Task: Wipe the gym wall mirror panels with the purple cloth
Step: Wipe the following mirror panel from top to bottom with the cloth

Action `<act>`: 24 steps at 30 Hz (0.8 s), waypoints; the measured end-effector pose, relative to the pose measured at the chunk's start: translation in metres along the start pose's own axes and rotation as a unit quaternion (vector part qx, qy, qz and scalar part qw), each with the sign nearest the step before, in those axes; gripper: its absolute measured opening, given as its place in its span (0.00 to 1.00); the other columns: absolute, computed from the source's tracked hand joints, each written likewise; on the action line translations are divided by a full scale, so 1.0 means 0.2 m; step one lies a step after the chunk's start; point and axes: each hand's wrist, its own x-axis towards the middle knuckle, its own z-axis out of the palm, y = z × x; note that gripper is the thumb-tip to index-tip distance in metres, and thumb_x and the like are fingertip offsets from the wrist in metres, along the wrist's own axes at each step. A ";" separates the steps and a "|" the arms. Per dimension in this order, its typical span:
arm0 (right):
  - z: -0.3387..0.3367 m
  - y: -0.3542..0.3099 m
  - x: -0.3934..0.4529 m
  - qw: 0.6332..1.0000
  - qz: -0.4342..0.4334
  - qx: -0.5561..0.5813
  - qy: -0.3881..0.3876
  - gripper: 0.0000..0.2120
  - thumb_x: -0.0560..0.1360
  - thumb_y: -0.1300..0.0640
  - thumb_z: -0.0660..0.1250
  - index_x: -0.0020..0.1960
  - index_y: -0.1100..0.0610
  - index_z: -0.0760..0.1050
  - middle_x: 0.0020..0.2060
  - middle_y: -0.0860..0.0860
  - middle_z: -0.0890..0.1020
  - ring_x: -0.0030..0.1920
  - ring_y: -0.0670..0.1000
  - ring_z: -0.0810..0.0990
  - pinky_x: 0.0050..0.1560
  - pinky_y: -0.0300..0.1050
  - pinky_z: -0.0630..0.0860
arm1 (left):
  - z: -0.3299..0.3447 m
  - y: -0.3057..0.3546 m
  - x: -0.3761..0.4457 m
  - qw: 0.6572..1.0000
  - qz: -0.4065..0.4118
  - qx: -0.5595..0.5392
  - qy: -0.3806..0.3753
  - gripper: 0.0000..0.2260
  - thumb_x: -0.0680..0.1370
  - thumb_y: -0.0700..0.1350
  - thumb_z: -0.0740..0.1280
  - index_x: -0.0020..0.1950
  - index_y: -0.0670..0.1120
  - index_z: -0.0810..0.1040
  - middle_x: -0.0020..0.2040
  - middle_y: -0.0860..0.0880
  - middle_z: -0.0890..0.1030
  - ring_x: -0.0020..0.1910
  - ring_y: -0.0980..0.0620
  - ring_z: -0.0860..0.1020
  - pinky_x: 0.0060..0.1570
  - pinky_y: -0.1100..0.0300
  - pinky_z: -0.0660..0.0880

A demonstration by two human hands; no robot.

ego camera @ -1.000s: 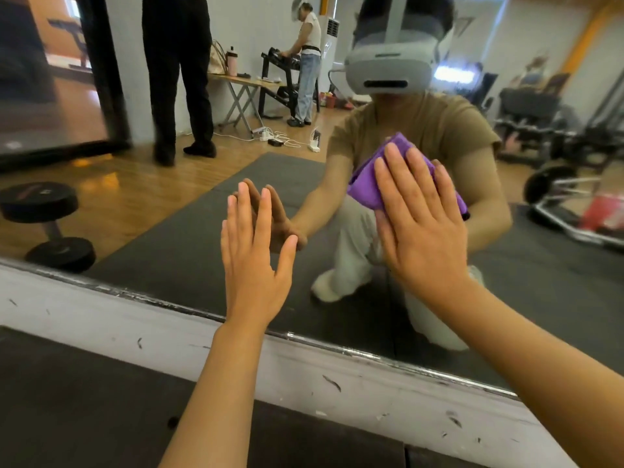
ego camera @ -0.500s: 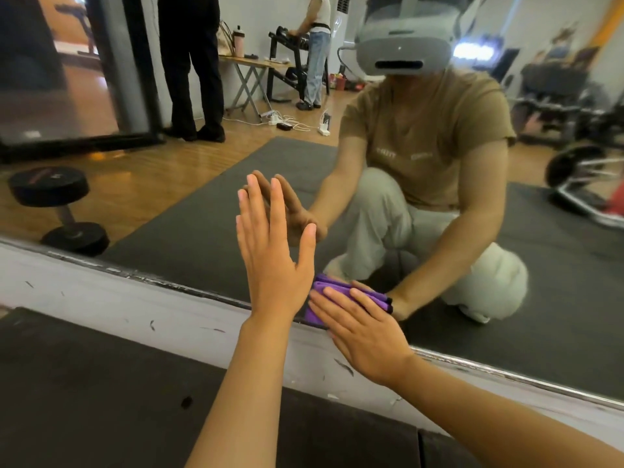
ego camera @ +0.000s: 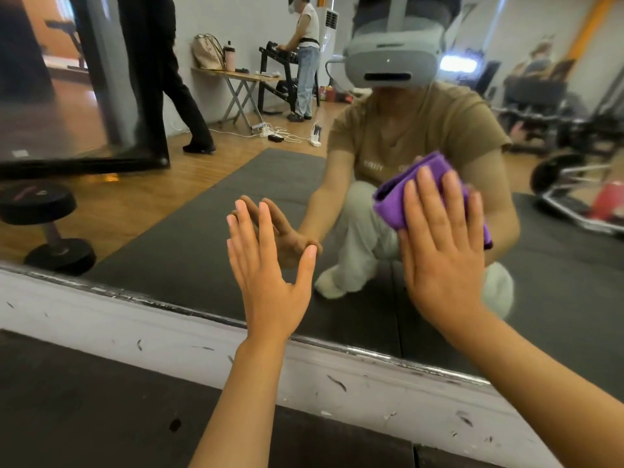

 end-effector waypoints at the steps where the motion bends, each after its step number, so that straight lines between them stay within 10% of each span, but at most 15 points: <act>1: 0.02 -0.02 -0.08 0.999 -0.024 -0.005 -0.020 0.30 0.81 0.62 0.64 0.81 0.60 0.58 0.79 0.55 0.61 0.81 0.56 0.51 0.80 0.57 0.48 | 0.00 0.00 0.00 1.000 -0.004 -0.002 0.002 0.37 0.80 0.63 0.59 0.83 0.50 0.47 0.82 0.51 0.40 0.81 0.52 0.37 0.78 0.58 0.35; 6: 0.05 -0.09 -0.69 0.941 -0.235 -0.052 -0.237 0.48 0.70 0.61 0.67 0.83 0.55 0.45 0.82 0.53 0.44 0.82 0.54 0.44 0.80 0.54 0.38 | 0.02 0.03 0.00 1.000 -0.015 -0.012 0.013 0.39 0.79 0.63 0.60 0.83 0.50 0.47 0.82 0.51 0.41 0.81 0.52 0.38 0.78 0.52 0.38; 11: 0.03 -0.09 -0.82 0.896 -0.233 -0.025 -0.377 0.69 0.56 0.56 0.84 0.83 0.55 0.40 0.82 0.51 0.42 0.82 0.52 0.42 0.80 0.51 0.37 | 0.03 0.07 -0.01 0.999 -0.027 -0.021 0.025 0.43 0.76 0.67 0.62 0.83 0.49 0.47 0.82 0.53 0.40 0.81 0.51 0.38 0.78 0.49 0.39; 19: -0.05 0.03 -0.40 0.982 -0.113 0.000 -0.152 0.38 0.76 0.62 0.60 0.83 0.57 0.47 0.83 0.51 0.46 0.82 0.52 0.47 0.81 0.51 0.42 | 0.04 0.09 -0.01 0.999 -0.036 -0.016 0.021 0.47 0.74 0.71 0.62 0.83 0.51 0.44 0.81 0.56 0.36 0.81 0.53 0.36 0.78 0.51 0.38; 24: -0.07 0.06 -0.15 0.999 0.016 0.009 -0.050 0.33 0.79 0.65 0.66 0.80 0.63 0.55 0.82 0.54 0.51 0.82 0.55 0.48 0.81 0.54 0.48 | 0.06 0.10 -0.01 0.998 -0.042 -0.041 0.025 0.46 0.74 0.68 0.64 0.83 0.52 0.43 0.81 0.55 0.36 0.80 0.53 0.35 0.77 0.55 0.37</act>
